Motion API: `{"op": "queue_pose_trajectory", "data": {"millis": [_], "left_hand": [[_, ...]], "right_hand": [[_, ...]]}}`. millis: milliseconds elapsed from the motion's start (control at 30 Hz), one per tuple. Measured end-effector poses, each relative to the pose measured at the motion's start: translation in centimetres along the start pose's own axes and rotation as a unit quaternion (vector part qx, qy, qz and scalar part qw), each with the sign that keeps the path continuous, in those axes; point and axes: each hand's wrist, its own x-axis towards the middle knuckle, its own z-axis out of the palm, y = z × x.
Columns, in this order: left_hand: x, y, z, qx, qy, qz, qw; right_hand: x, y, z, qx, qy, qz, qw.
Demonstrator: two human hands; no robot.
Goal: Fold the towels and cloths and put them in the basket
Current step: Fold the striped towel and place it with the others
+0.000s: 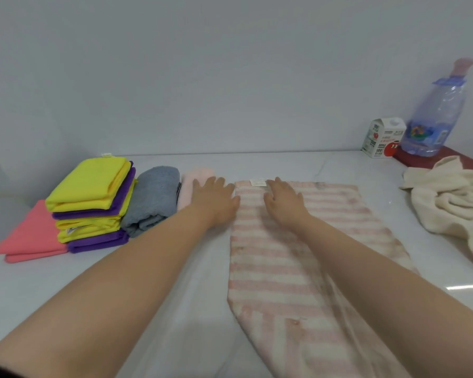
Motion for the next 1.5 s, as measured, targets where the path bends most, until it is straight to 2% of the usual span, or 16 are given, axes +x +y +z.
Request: {"op": "queue_pose_trajectory", "data": {"millis": [100,200,467,667,800,900,1000,1167,1300,1500], "left_hand": [[0.6,4.2,1.1,-0.048,-0.023,0.056,0.997],[1.2,6.3,3.1,0.005,-0.073,0.056,0.996],[4.9,3.4,3.8,0.017,-0.091,0.032,0.995],[6.9,1.7,3.7,0.085,-0.085,0.005,0.993],[7.2,2.1,2.9,0.13,-0.055,-0.005,0.99],[5.8,3.6,2.4,0.086,-0.014,0.016,0.996],[3.4,5.2,2.2,0.019,0.017,0.047,0.999],[-0.6,7.1,1.7,-0.045,0.002,0.069,0.997],[-3.2,7.5,2.2,-0.122,-0.007,0.081,0.989],[-7.5,7.6,1.7,-0.272,0.023,0.15,0.95]], "right_hand": [[-0.1,4.0,-0.5,-0.122,-0.045,0.077,0.989],[-0.4,6.4,0.1,-0.153,-0.07,0.116,0.979],[3.2,6.1,1.3,-0.153,-0.05,0.089,0.983],[6.6,4.7,1.9,-0.145,-0.053,0.078,0.985],[7.2,4.5,1.4,-0.109,-0.031,0.057,0.992],[5.8,4.5,0.7,-0.073,0.0,0.053,0.996],[2.9,4.4,0.1,-0.098,-0.012,0.05,0.994],[-2.8,3.8,-1.0,-0.116,-0.065,0.09,0.987],[-7.0,3.6,-0.8,-0.132,-0.076,0.105,0.983],[-9.8,5.2,1.0,-0.132,0.007,0.057,0.99]]}}
